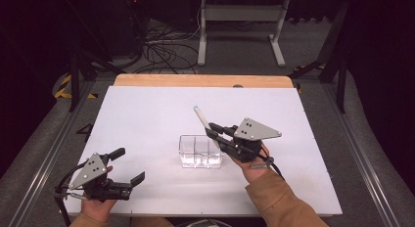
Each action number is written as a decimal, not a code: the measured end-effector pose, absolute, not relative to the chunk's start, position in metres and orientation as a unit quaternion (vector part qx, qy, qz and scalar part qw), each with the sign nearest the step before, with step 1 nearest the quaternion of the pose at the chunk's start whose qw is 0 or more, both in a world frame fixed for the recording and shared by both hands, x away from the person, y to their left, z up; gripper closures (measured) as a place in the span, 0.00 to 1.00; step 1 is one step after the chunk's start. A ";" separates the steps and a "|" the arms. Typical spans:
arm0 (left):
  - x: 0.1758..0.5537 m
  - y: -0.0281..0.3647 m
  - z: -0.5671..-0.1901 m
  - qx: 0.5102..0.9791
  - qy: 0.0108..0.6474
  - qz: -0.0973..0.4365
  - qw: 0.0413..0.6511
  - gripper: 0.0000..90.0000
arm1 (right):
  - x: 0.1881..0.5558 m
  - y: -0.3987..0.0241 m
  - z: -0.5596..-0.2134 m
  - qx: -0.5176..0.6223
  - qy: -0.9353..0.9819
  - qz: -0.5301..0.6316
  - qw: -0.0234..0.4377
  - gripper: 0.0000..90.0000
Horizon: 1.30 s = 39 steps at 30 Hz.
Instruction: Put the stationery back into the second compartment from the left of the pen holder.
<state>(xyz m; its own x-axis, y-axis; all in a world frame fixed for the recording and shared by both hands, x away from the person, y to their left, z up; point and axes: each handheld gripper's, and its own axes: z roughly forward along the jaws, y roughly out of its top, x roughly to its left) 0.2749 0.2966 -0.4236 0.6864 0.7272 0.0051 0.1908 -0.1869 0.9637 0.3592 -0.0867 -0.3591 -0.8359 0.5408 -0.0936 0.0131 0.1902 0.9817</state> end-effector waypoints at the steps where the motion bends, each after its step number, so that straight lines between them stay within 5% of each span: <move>1: 0.275 0.296 -0.424 0.731 0.314 0.241 0.556 0.00 | 0.360 -0.085 -0.360 0.193 0.737 0.610 0.218 0.87; 39: 0.276 0.295 -0.425 0.735 0.311 0.236 0.555 0.00 | 0.367 -0.047 -0.393 0.244 0.731 0.600 0.213 0.86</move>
<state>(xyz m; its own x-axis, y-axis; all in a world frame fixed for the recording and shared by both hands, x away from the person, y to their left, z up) 0.2758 0.2950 -0.4249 0.6951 0.7189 0.0024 0.1944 -0.1912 0.9621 0.3668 -0.0472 -0.3934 -0.7905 0.6122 -0.0179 0.1017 0.1600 0.9819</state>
